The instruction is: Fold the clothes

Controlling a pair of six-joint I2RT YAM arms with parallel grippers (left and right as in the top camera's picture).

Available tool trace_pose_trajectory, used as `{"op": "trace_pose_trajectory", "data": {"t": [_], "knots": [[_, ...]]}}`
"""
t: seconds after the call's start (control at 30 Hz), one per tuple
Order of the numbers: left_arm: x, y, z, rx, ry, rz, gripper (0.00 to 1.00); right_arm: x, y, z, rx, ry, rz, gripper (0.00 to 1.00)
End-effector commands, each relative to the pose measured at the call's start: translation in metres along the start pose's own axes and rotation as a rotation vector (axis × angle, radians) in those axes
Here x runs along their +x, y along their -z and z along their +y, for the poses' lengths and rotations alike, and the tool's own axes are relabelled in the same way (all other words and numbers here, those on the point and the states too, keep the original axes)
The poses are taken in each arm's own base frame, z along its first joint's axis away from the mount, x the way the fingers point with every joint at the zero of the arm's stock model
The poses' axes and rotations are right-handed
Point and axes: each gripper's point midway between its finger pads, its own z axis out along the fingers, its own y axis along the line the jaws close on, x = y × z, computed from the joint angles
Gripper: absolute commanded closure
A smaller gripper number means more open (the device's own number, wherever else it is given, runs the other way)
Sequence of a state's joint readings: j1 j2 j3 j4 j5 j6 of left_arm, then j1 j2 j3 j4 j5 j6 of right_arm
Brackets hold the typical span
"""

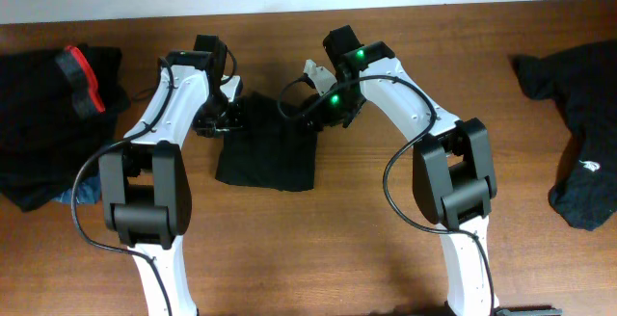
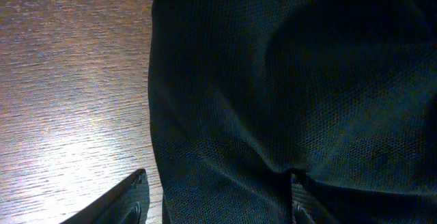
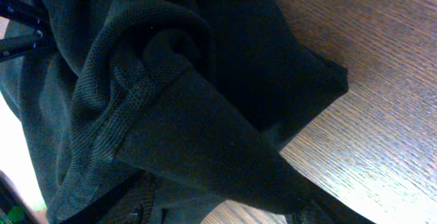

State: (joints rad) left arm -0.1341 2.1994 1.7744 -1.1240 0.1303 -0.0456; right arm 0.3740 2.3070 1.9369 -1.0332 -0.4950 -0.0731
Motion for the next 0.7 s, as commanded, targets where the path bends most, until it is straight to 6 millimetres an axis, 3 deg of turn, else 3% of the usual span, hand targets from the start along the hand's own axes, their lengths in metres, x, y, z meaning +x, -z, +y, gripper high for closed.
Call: {"op": "trace_pose_trajectory", "data": {"t": [0.0,0.1,0.23,0.33,0.53,0.67], "knots": [[0.004,-0.003,0.001,-0.007,-0.016,0.012,0.36,-0.002,0.001,0.009,-0.031,0.001,-0.012,0.4],[0.004,-0.003,0.001,-0.007,-0.016,0.013,0.36,-0.006,0.001,0.014,-0.059,0.009,-0.027,0.53],[0.004,-0.003,0.001,-0.007,-0.016,0.013,0.36,-0.006,0.001,0.014,-0.062,0.009,-0.028,0.83],[0.004,-0.003,0.001,-0.007,-0.016,0.013,0.36,-0.006,0.001,0.014,-0.062,0.009,-0.028,0.94],[0.004,-0.003,0.001,-0.008,-0.016,0.013,0.36,-0.006,0.002,0.016,-0.077,0.007,-0.029,0.96],[0.004,-0.003,0.001,-0.008,-0.016,0.013,0.36,-0.003,0.014,0.016,-0.159,-0.046,-0.027,0.96]]}}
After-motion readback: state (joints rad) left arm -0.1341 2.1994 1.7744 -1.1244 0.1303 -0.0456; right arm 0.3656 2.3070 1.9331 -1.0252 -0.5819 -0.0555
